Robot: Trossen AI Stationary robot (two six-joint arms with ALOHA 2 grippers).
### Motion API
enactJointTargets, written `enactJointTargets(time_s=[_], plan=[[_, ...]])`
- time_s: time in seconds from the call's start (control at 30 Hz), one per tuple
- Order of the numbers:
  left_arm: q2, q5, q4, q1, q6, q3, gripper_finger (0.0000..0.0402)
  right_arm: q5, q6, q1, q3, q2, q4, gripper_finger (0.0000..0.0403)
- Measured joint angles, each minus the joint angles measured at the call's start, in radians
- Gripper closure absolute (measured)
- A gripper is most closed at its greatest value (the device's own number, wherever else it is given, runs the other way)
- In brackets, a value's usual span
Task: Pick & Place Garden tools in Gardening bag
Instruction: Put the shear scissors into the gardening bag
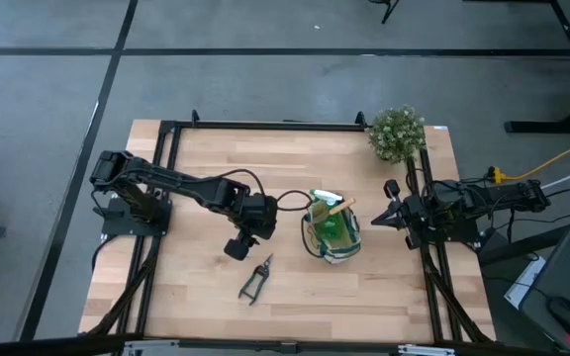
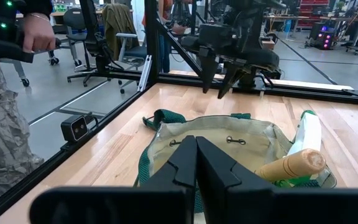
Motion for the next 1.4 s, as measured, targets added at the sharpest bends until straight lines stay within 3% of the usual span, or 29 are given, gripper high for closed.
enactJointTargets(time_s=[0.2,0.4,0.67,0.83,1.03,1.2,1.4], plan=[[0.024,0.0,0.011,0.063,0.147,-0.001,0.025,0.0,0.0,0.0,0.0,0.0,0.0,0.0391],[0.092,0.0,0.131,0.123,0.105,-0.001,0.0251,0.0,0.0,0.0,0.0,0.0,-0.003,0.0391],[0.114,0.0,0.251,0.125,-0.19,-0.001,0.0258,0.0,0.0,0.0,0.0,0.001,-0.011,0.0391],[0.114,-0.014,0.269,0.105,-0.273,-0.001,0.0258,0.0,0.0,0.0,0.0,0.001,-0.026,0.0391],[0.114,-0.181,0.325,0.046,-0.555,0.0,0.0259,0.0,0.0,0.0,0.0,0.001,-0.029,0.0391],[0.114,-0.297,0.359,-0.025,-0.65,-0.001,0.0259,0.0,0.0,0.0,0.0,0.001,-0.029,0.0391],[0.114,-0.329,0.359,-0.097,-0.729,0.0,0.0259,0.0,0.0,0.0,0.0,0.001,-0.029,0.0391]])
